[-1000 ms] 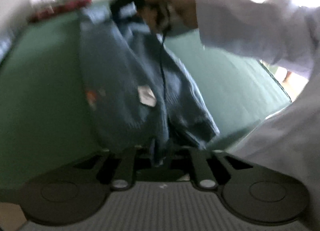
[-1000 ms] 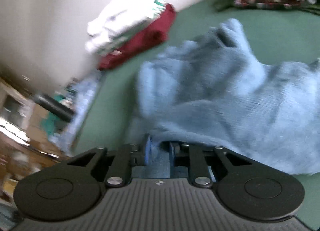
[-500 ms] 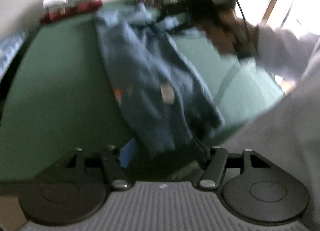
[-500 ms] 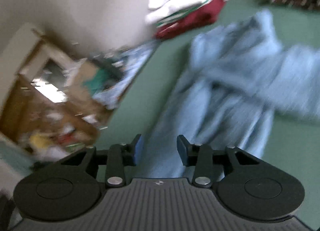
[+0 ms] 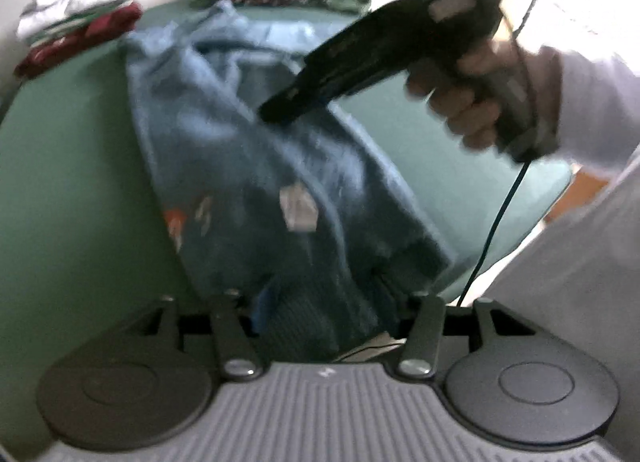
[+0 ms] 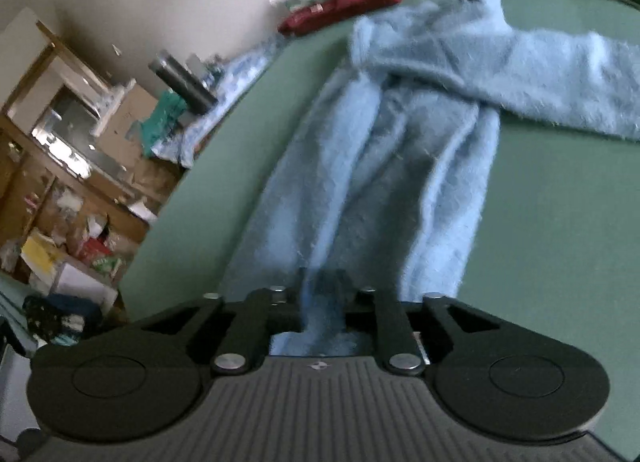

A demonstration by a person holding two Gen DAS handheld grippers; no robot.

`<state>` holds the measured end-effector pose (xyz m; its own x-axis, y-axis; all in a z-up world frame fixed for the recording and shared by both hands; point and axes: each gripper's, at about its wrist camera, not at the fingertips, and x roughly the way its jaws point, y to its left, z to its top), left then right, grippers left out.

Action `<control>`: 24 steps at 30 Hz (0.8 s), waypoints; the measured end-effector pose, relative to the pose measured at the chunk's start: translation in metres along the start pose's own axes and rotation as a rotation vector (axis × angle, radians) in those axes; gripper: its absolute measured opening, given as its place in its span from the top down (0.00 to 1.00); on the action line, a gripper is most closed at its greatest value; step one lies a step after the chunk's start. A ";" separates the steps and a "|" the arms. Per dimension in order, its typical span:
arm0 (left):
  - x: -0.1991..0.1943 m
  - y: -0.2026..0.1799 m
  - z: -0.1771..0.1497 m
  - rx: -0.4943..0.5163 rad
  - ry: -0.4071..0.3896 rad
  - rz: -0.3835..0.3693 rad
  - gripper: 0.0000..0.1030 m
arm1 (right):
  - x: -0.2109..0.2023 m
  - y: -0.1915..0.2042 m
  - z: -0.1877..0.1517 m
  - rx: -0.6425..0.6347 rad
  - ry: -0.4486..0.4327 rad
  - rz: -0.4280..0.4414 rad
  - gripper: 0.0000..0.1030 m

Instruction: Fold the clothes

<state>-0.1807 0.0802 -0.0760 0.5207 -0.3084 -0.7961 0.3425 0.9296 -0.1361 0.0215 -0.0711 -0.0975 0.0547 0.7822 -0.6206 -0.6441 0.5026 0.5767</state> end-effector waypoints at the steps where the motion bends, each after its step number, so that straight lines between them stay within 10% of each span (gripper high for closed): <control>1: 0.007 0.004 0.006 0.022 0.011 -0.006 0.41 | 0.004 0.002 0.001 0.004 -0.007 0.001 0.74; 8: 0.004 0.022 0.020 0.212 0.118 -0.092 0.43 | 0.024 0.016 0.000 -0.036 -0.020 -0.062 0.74; 17: -0.033 0.137 0.127 0.396 -0.122 0.047 0.37 | 0.028 0.021 -0.015 0.081 -0.120 -0.116 0.74; 21: 0.023 0.178 0.170 0.366 -0.131 0.045 0.74 | 0.025 0.048 -0.017 -0.010 -0.130 -0.259 0.81; 24: 0.074 0.209 0.198 0.368 -0.114 0.064 0.97 | 0.013 0.064 -0.019 -0.037 -0.156 -0.119 0.89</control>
<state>0.0843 0.2114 -0.0462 0.6269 -0.2919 -0.7224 0.5535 0.8194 0.1493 -0.0332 -0.0356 -0.0787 0.2481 0.7669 -0.5919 -0.6535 0.5835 0.4821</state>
